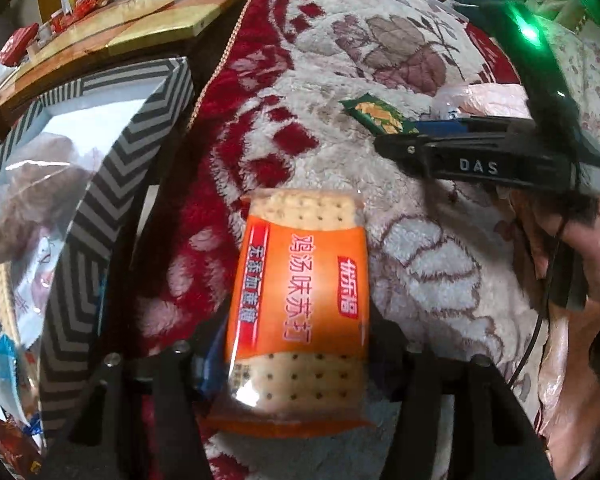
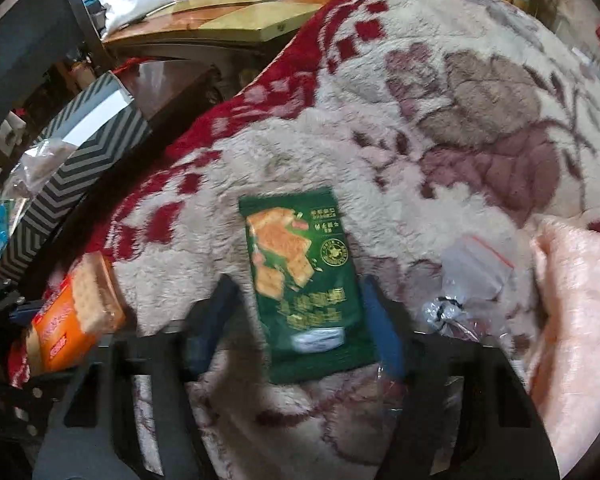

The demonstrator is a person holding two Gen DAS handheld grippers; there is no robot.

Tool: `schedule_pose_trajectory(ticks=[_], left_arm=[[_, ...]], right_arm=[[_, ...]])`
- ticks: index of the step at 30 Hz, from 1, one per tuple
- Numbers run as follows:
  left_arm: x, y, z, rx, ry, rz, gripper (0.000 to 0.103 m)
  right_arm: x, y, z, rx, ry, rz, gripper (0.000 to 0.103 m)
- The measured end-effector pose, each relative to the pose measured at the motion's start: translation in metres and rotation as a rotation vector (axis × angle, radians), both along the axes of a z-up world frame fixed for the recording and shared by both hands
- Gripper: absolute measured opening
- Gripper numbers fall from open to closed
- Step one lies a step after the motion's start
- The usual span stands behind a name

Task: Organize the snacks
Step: 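Grasp the orange cracker pack with the left tool while the right tool grasps the green biscuit packet, then carry the orange cracker pack and green biscuit packet to the white tray and release both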

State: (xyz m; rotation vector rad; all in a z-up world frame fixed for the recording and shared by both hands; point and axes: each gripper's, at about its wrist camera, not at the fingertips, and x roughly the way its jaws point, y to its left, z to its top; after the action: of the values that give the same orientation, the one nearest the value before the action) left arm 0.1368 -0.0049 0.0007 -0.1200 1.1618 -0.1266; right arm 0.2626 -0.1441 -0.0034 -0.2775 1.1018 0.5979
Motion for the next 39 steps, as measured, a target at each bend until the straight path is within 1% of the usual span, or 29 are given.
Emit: schedule_pose_trajectory(ticks=[3, 6, 7, 9, 13, 18, 21, 23, 26, 29, 33, 39], left_arm=[[0.005, 0.005, 0.000, -0.040, 0.015, 0.032, 0.064], [0.005, 0.008, 0.001, -0.070, 0.014, 0.057, 0.063], [0.004, 0.008, 0.001, -0.065, 0.009, 0.055, 0.058], [-0.001, 0.004, 0.002, -0.031, -0.010, 0.042, 0.056], [-0.012, 0.004, 0.010, -0.006, -0.035, 0.034, 0.056], [-0.037, 0.005, 0.032, 0.043, -0.104, 0.039, 0.056], [-0.052, 0.010, 0.045, 0.057, -0.135, 0.051, 0.056], [-0.059, 0.016, 0.053, 0.071, -0.147, 0.067, 0.056], [-0.071, 0.027, 0.061, 0.063, -0.155, 0.094, 0.056], [-0.080, 0.039, 0.067, 0.063, -0.161, 0.116, 0.056], [-0.089, 0.058, 0.076, 0.064, -0.181, 0.147, 0.056], [-0.095, 0.086, 0.090, 0.077, -0.211, 0.198, 0.056]], right_arm=[[-0.005, -0.003, 0.004, 0.019, -0.005, -0.023, 0.044], [-0.017, -0.005, 0.009, 0.042, -0.001, -0.044, 0.043], [-0.022, -0.006, 0.011, 0.047, -0.007, -0.051, 0.043], [-0.036, -0.009, 0.016, 0.052, -0.025, -0.068, 0.043], [-0.072, -0.017, 0.033, 0.092, -0.056, -0.106, 0.043], [-0.120, -0.019, 0.053, 0.113, -0.113, -0.151, 0.043], [-0.144, -0.023, 0.064, 0.138, -0.127, -0.181, 0.043], [-0.154, -0.022, 0.067, 0.152, -0.123, -0.193, 0.043], [-0.168, -0.016, 0.070, 0.171, -0.117, -0.197, 0.043], [-0.180, -0.010, 0.075, 0.224, -0.097, -0.202, 0.043], [-0.187, 0.011, 0.077, 0.213, -0.093, -0.169, 0.043], [-0.193, 0.037, 0.085, 0.226, -0.087, -0.130, 0.043]])
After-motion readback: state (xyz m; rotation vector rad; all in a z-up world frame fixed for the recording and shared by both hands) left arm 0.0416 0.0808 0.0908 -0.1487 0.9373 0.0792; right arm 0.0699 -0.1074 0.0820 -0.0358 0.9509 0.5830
